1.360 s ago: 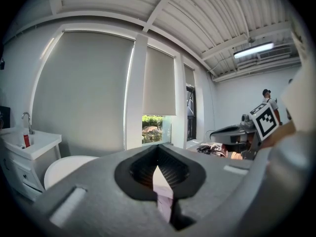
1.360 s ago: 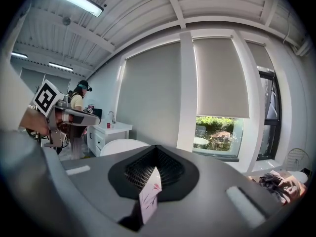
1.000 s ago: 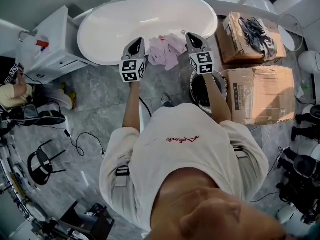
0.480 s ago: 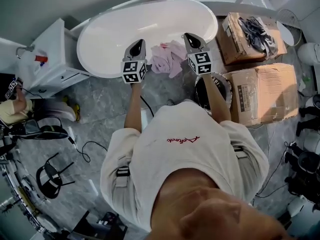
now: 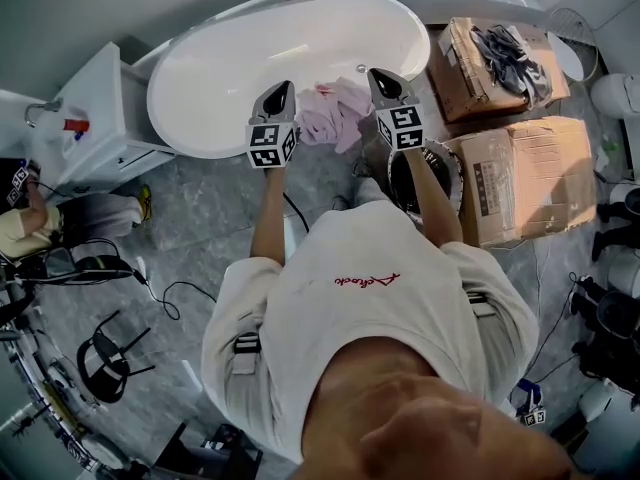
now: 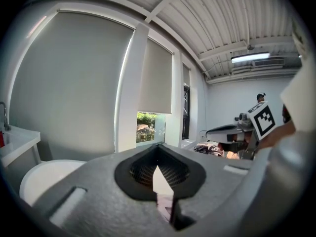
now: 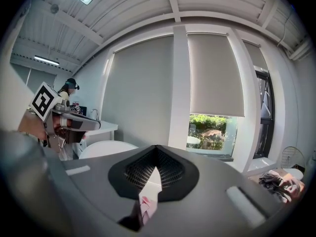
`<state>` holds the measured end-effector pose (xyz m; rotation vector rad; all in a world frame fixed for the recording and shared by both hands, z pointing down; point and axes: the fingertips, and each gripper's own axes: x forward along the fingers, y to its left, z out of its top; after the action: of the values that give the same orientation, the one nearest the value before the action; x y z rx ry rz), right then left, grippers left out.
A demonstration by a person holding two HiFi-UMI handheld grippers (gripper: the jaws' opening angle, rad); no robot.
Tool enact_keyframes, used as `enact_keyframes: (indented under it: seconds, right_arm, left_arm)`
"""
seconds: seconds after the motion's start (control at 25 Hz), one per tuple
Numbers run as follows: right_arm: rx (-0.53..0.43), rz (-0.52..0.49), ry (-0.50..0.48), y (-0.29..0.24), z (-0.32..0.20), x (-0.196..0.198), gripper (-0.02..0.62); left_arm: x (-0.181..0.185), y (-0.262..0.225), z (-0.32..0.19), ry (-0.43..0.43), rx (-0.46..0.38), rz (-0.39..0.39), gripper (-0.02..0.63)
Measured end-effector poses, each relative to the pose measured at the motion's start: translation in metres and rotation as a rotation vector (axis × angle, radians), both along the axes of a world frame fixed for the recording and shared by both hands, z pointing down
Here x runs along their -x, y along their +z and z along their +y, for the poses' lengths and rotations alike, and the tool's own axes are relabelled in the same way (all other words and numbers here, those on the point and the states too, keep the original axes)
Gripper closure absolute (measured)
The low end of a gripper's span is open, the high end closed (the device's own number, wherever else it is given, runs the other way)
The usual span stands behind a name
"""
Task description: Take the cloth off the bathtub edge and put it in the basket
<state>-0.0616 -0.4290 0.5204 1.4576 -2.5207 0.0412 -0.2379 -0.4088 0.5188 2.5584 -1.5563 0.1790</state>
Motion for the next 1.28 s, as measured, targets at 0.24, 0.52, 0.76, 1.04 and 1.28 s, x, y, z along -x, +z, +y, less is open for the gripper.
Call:
enact_keyframes:
  seconds: [0.24, 0.52, 0.76, 1.04, 1.28]
  right_arm:
    - [-0.003, 0.006, -0.020, 0.001, -0.017, 0.001, 0.588]
    - [0.008, 0.007, -0.039, 0.005, -0.053, -0.001, 0.588]
    - [0.034, -0.001, -0.049, 0.015, -0.095, -0.009, 0.588]
    - [0.057, -0.020, -0.067, 0.026, -0.140, -0.019, 0.588]
    - [0.091, -0.036, -0.088, 0.040, -0.168, -0.028, 0.588]
  left_arm:
    - [0.004, 0.003, -0.014, -0.022, 0.001, 0.006, 0.606]
    - [-0.001, 0.007, -0.050, -0.033, 0.016, 0.004, 0.606]
    - [-0.010, 0.016, -0.088, -0.042, 0.041, -0.006, 0.605]
    - [-0.014, 0.025, -0.131, -0.084, 0.069, -0.015, 0.605]
    - [-0.021, 0.039, -0.156, -0.114, 0.108, -0.028, 0.606]
